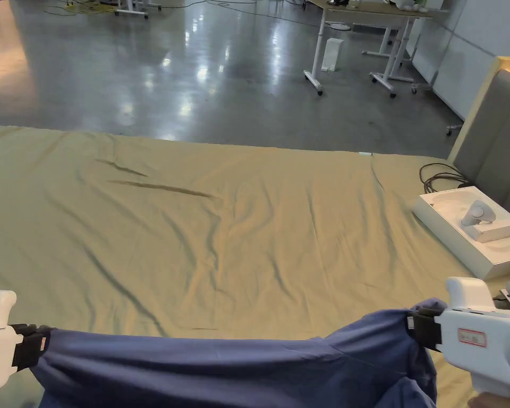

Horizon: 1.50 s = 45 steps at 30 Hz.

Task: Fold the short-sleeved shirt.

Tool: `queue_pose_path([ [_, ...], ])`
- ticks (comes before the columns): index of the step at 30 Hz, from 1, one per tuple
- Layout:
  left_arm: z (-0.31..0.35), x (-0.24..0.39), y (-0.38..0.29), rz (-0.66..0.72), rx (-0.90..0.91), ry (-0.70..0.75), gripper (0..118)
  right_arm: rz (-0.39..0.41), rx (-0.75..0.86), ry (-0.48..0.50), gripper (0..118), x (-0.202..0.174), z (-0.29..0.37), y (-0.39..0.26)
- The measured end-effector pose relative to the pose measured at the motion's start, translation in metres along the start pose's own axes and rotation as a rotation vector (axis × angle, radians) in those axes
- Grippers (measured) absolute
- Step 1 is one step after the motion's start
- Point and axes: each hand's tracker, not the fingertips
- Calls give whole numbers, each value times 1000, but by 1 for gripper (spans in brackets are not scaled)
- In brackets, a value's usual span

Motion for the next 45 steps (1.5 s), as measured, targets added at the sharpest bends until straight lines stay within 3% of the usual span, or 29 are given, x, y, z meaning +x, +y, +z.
queue_pose_path([
  [7, 31, -15, -48, 63, -25, -51, 4, 42, -60, 27, 1, 1, 45, -43],
  [10, 36, -19, -73, 78, -68, -56, 4, 97, -146, 19, 1, 2, 48, -67],
  [15, 30, -19, -119, 102, -205, -66, 4, 90, -293, 23, 1, 12, 35, -106],
  [18, 21, -17, -141, 99, -283, -55, 4, 140, -389, -8, 1, 13, 16, -127],
  [20, 13, -13, -151, 81, -310, -42, 4, 133, -434, -23, 1, 13, -2, -140],
  [29, -11, -10, -162, 10, -319, 33, 6, 119, -434, -142, 1, -10, -38, -167],
  [32, -5, -13, -153, 38, -327, 14, 13, 112, -434, -168, 11, -12, -30, -160],
  [35, 5, -10, -137, 75, -276, 11, 53, 172, -375, -266, 46, -16, -9, -147],
  [36, 9, -7, -130, 65, -240, 36, 59, 174, -342, -285, 57, -18, -2, -141],
  [41, 21, 19, -84, 2, -20, 29, 59, 80, -42, -249, 68, -35, 42, -95],
  [45, 27, 53, -52, -37, 162, 39, 59, 59, 279, -181, 69, -63, 63, -69],
])
